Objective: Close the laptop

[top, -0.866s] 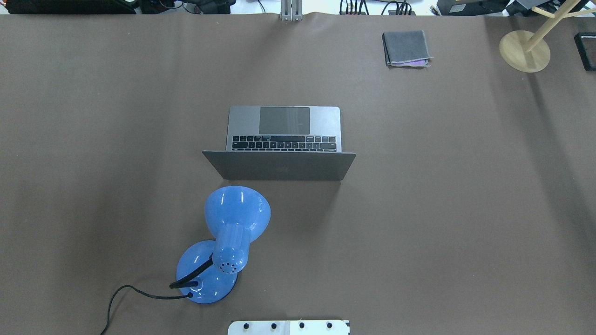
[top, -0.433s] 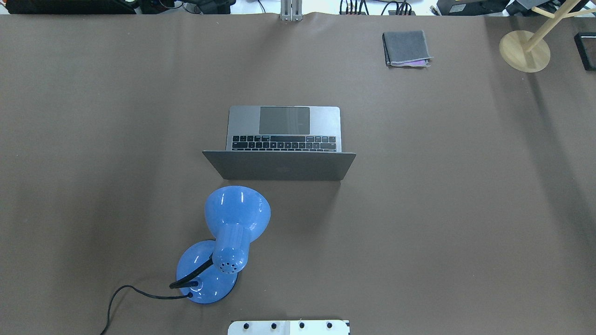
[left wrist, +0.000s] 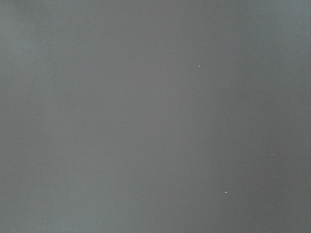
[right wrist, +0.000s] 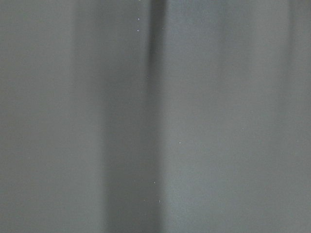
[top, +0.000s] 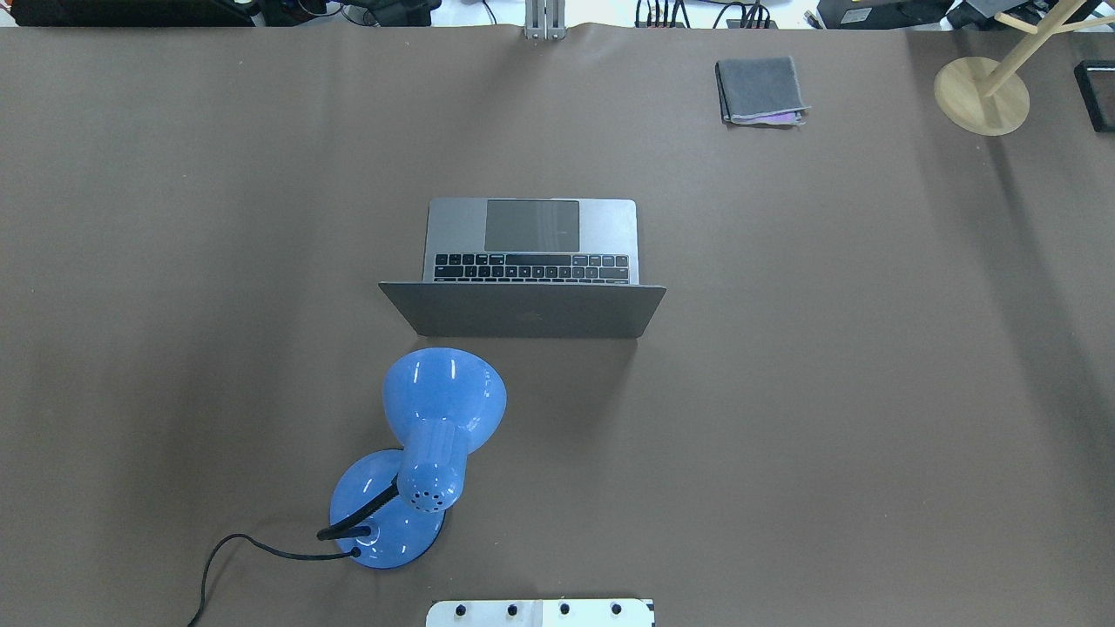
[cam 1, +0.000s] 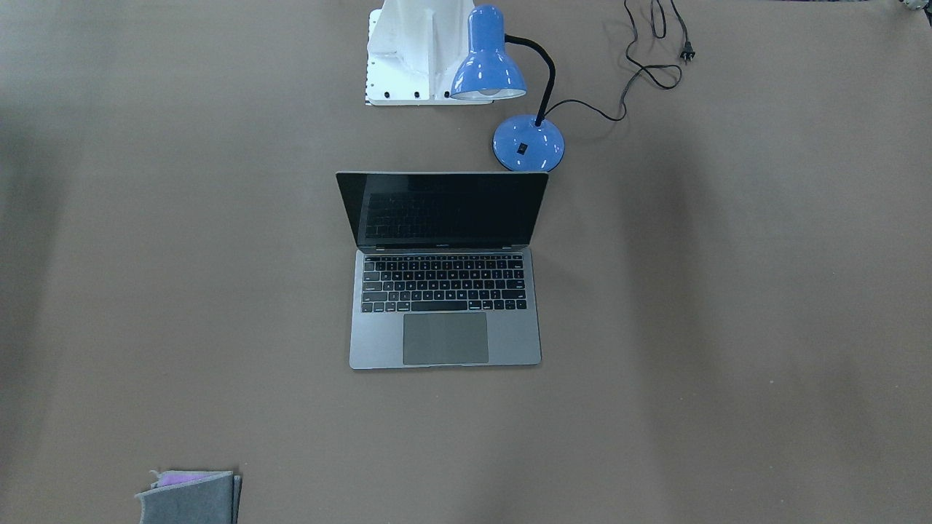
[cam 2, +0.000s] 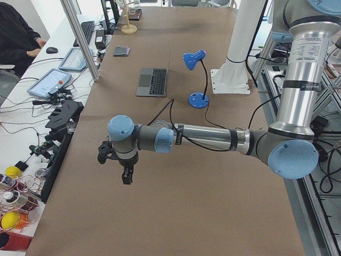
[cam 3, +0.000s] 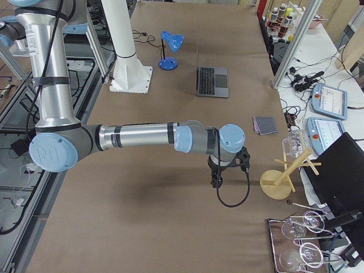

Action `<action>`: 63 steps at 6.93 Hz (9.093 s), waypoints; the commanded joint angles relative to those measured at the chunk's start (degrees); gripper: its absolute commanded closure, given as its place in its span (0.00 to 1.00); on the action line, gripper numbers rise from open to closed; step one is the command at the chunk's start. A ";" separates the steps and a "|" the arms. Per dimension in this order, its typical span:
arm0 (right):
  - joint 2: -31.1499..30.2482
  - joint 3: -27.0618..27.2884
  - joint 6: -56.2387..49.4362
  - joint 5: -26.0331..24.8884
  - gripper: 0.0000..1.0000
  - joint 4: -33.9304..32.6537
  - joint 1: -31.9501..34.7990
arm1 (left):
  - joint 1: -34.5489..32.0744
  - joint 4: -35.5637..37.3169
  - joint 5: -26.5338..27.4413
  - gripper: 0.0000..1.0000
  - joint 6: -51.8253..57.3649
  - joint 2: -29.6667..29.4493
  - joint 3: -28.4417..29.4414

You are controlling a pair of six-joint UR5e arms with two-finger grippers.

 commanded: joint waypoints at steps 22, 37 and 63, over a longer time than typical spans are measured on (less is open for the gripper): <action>10.47 12.43 38.62 3.59 0.14 3.59 -20.77 | 27.47 -21.86 0.53 0.08 -48.21 -5.36 -8.03; 25.31 13.70 62.78 -0.72 1.00 16.26 -49.02 | 52.65 -21.62 4.66 1.00 -78.16 -18.62 -15.61; 47.56 -33.49 68.94 -14.68 1.00 38.49 -46.99 | 45.97 -32.61 13.45 1.00 -75.17 -39.90 22.10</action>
